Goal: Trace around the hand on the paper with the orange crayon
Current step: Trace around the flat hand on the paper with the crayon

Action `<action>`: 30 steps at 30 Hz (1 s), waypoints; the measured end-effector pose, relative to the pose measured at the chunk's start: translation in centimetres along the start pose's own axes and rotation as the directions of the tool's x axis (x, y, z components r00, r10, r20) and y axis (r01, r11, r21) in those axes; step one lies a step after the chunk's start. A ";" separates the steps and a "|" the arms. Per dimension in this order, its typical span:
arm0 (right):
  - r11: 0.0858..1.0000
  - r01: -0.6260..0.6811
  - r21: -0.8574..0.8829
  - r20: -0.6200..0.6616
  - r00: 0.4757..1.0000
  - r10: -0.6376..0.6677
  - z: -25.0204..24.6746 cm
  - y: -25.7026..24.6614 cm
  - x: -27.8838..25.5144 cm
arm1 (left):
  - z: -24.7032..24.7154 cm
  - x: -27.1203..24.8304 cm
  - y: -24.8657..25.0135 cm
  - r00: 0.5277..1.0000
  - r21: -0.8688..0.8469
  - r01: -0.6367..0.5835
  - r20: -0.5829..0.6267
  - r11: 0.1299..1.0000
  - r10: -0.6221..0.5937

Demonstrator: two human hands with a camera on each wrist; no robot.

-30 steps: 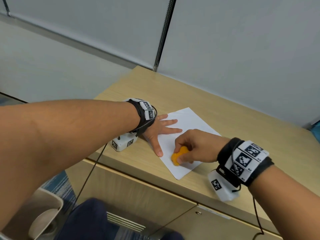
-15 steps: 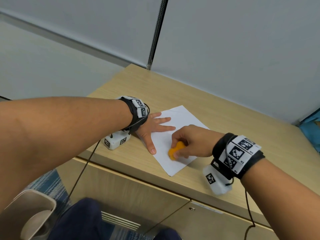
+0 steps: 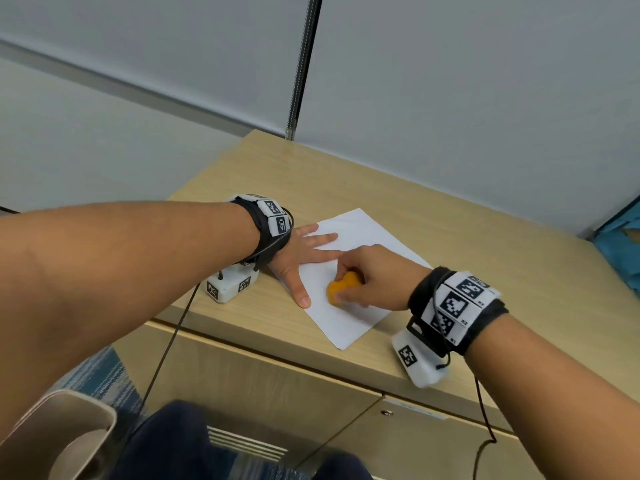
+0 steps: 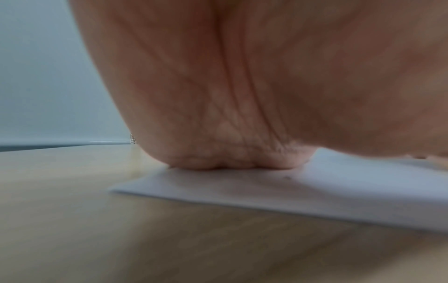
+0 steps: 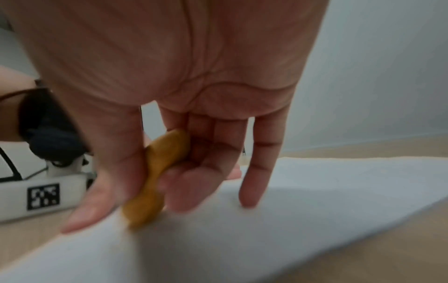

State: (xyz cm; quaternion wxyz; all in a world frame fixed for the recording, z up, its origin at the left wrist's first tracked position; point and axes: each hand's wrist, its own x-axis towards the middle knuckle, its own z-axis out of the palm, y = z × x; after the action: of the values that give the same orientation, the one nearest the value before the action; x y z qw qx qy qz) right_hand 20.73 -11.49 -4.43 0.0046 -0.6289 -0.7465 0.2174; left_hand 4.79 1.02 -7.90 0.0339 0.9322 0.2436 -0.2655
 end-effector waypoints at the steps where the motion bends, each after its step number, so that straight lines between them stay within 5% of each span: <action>1: 1.000 0.007 0.001 0.098 0.995 -0.007 -0.3 0.0 -0.2 | 0.0 0.0 0.0 1.000 0.001 0.000 -0.003 1.000 0.000; 4: 1.000 0.001 0.011 0.278 0.961 -0.004 -1.2 0.0 -0.5 | -0.1 -0.2 0.1 1.000 -0.002 0.002 -0.005 1.000 -0.002; 9: 0.999 0.026 0.032 -0.039 0.999 -0.025 0.1 -0.2 1.3 | 0.0 0.2 -0.2 1.000 -0.020 0.000 0.014 1.000 0.001; 16: 0.998 0.027 -0.055 0.187 0.982 -0.016 -0.9 0.2 -1.0 | 0.1 0.1 -0.2 1.000 -0.017 -0.003 -0.008 1.000 0.003; 23: 0.991 0.090 -0.098 -0.036 0.995 -0.094 0.0 -1.1 1.4 | -0.2 -0.1 -0.1 1.000 -0.022 -0.006 0.014 1.000 0.006; 30: 0.989 0.076 -0.127 0.145 0.988 -0.058 -0.5 0.5 -1.8 | -0.1 -0.2 0.2 1.000 -0.002 0.004 -0.017 1.000 -0.004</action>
State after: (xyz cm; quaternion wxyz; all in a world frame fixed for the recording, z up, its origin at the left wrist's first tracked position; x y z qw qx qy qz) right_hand 21.74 -12.96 -3.71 -0.0824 -0.5854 -0.7784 0.2112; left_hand 4.80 0.74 -7.72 0.0321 0.9339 0.2460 -0.2573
